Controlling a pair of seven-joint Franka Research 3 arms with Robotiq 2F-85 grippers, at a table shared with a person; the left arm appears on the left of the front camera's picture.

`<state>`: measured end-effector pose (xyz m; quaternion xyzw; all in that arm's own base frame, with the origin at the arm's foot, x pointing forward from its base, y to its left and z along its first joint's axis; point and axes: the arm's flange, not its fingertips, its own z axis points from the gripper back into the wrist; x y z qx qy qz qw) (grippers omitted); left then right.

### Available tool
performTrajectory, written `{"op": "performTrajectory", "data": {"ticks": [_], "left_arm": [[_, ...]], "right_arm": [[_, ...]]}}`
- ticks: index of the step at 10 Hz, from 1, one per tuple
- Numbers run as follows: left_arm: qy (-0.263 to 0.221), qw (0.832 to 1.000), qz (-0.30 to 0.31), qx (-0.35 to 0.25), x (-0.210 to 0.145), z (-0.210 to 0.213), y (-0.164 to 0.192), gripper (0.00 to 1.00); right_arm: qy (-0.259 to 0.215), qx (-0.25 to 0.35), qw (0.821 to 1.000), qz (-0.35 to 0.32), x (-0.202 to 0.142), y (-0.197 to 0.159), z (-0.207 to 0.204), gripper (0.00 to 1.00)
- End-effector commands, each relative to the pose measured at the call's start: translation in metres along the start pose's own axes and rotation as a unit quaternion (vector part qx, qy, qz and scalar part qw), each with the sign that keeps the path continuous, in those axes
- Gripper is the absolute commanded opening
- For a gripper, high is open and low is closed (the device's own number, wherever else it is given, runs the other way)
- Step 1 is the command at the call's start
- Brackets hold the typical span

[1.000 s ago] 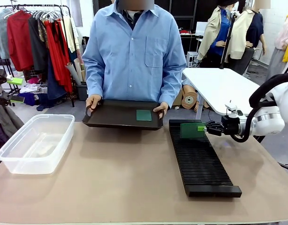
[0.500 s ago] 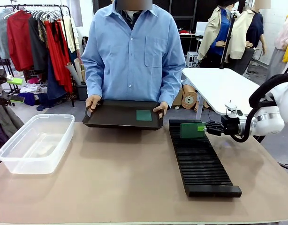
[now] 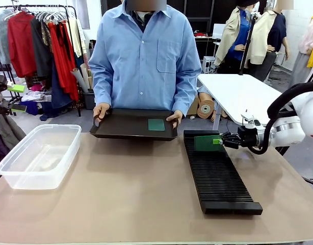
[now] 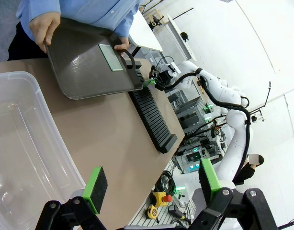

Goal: Sort PCBs into racks and boxes based on the side picked up.
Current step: If the short side of the Blank PCB is picked up, insert it into the PCB Rack ; if the long side is picked up, place it in the Organizing box.

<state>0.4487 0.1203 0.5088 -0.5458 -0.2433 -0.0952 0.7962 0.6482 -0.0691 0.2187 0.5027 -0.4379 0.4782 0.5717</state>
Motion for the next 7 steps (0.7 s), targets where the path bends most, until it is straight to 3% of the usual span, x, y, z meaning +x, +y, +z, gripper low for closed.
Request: {"op": "performTrajectory", "data": {"ticks": [1, 5, 6, 7], "left_arm": [[-0.001, 1.000, -0.002, -0.004, -0.001, 0.000, -0.002, 1.00], [-0.001, 1.000, -0.002, -0.004, -0.001, 0.000, -0.002, 1.00], [-0.001, 1.000, -0.002, -0.004, -0.001, 0.000, -0.002, 1.00], [-0.001, 1.000, -0.002, -0.004, -0.001, 0.000, -0.002, 1.00]], "right_arm": [[0.024, 0.011, 1.000, 0.007, -0.006, -0.004, 0.002, 0.00], [-0.003, -0.013, 1.000, -0.012, -0.011, -0.005, 0.010, 0.00], [-0.009, -0.017, 1.000, -0.013, -0.008, -0.004, 0.012, 0.04], [-0.016, -0.018, 1.000, -0.007, -0.006, -0.002, 0.014, 0.24]]}}
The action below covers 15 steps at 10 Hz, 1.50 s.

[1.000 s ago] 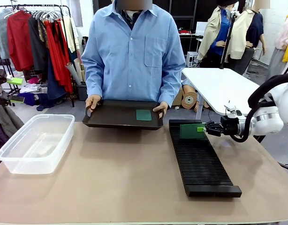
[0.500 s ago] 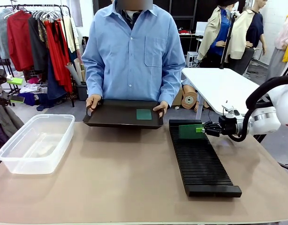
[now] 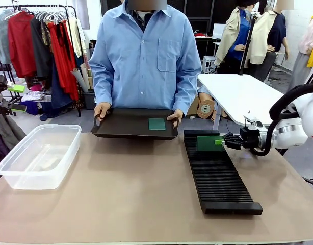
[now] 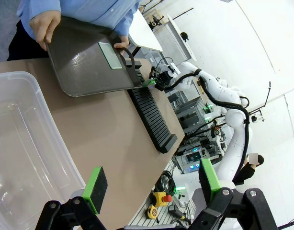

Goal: Sort PCBs into racks and boxes based on the side picked up.
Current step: If the short side of the Blank PCB is picked up, insert it into the PCB Rack ; if the long side is picked up, place it in the Organizing box.

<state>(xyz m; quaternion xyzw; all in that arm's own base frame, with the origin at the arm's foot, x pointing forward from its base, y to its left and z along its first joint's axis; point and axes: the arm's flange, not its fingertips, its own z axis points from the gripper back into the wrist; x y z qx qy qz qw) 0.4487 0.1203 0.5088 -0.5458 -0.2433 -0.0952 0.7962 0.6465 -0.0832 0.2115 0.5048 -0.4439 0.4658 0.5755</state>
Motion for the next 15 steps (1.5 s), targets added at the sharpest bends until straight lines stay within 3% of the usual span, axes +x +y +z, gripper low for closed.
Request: {"op": "performTrajectory", "data": {"ticks": [1, 4, 15], "left_arm": [[-0.001, 1.000, -0.002, -0.004, -0.001, 0.000, -0.002, 1.00], [-0.001, 1.000, -0.002, -0.004, -0.001, 0.000, -0.002, 1.00], [-0.001, 1.000, -0.002, -0.004, -0.001, 0.000, -0.002, 1.00]], "right_arm": [[-0.012, -0.007, 1.000, 0.007, 0.005, 0.000, 0.002, 0.43], [-0.020, 0.001, 1.000, 0.016, 0.009, 0.002, 0.002, 1.00], [-0.011, 0.006, 1.000, 0.006, 0.006, 0.002, 0.001, 1.00]]}}
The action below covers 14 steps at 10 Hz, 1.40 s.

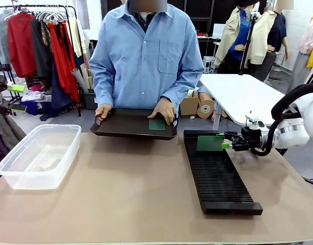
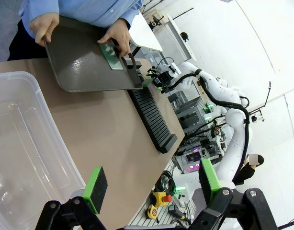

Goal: Sort PCBs into racks and boxes based on the side picked up.
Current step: If the short side of the Blank PCB is picked up, insert it into the PCB Rack ; if the long side is picked up, place it in the Organizing box, then pick up the Blank PCB handed by the Human.

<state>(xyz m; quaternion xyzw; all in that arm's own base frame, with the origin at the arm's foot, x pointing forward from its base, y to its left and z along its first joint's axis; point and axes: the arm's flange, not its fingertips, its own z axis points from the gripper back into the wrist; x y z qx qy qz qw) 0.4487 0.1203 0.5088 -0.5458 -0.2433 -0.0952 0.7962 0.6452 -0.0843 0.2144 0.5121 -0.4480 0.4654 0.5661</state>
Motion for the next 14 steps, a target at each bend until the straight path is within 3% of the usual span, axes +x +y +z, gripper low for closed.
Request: {"op": "performTrajectory", "data": {"ticks": [1, 10, 14], "left_arm": [[-0.001, 1.000, -0.002, -0.004, -0.001, 0.000, -0.002, 1.00], [-0.001, 1.000, -0.002, -0.004, -0.001, 0.000, -0.002, 1.00], [-0.001, 1.000, -0.002, -0.004, -0.001, 0.000, -0.002, 1.00]], "right_arm": [[0.000, 0.000, 1.000, 0.003, 0.003, 0.000, 0.000, 1.00], [0.000, 0.000, 1.000, 0.000, 0.000, 0.000, 0.000, 1.00], [0.017, 0.011, 1.000, 0.006, 0.056, 0.023, 0.003, 1.00]]}}
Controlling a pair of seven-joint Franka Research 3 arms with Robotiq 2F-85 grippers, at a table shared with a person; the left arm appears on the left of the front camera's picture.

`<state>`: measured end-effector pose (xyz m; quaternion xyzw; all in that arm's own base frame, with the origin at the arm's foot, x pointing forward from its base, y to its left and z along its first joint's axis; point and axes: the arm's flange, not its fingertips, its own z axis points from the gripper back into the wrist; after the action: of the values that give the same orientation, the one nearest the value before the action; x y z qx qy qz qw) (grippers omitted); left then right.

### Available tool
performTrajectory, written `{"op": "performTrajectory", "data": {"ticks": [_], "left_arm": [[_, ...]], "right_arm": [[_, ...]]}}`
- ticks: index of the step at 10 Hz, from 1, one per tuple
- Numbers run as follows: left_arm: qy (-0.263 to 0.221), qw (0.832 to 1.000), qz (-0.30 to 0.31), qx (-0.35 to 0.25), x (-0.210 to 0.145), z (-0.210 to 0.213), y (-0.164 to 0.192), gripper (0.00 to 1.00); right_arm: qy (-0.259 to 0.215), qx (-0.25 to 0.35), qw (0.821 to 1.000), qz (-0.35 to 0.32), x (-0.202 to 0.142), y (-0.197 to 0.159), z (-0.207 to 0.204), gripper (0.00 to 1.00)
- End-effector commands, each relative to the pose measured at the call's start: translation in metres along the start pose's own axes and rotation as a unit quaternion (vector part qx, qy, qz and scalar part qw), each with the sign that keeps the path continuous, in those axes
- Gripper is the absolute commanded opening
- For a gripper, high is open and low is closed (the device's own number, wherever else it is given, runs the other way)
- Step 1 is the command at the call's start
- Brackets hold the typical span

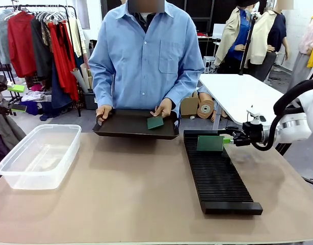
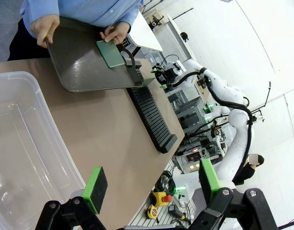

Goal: Sort PCBs into racks and boxes based on the side picked up.
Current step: Pick up the Blank PCB handed by the Human.

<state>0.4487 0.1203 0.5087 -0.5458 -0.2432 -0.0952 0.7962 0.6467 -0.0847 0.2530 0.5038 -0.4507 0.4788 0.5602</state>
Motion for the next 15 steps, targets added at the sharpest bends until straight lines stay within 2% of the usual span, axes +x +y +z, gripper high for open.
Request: {"op": "performTrajectory", "data": {"ticks": [1, 5, 10, 12, 15], "left_arm": [[-0.001, 1.000, -0.002, -0.004, -0.001, 0.000, -0.002, 1.00], [-0.001, 1.000, -0.002, -0.004, -0.001, 0.000, -0.002, 1.00], [-0.001, 1.000, -0.002, -0.004, -0.001, 0.000, -0.002, 1.00], [-0.001, 1.000, -0.002, -0.004, -0.001, 0.000, -0.002, 1.00], [-0.001, 1.000, -0.002, -0.004, -0.001, 0.000, -0.002, 1.00]], "right_arm": [[0.017, 0.004, 1.000, -0.009, 0.033, 0.027, 0.000, 1.00], [0.014, 0.036, 0.995, -0.088, 0.084, 0.076, -0.003, 1.00], [-0.010, 0.042, 0.974, -0.221, 0.130, 0.143, -0.019, 1.00], [-0.015, 0.033, 0.956, -0.291, 0.141, 0.160, -0.024, 1.00], [-0.033, 0.019, 0.906, -0.422, 0.158, 0.181, -0.025, 1.00]]}}
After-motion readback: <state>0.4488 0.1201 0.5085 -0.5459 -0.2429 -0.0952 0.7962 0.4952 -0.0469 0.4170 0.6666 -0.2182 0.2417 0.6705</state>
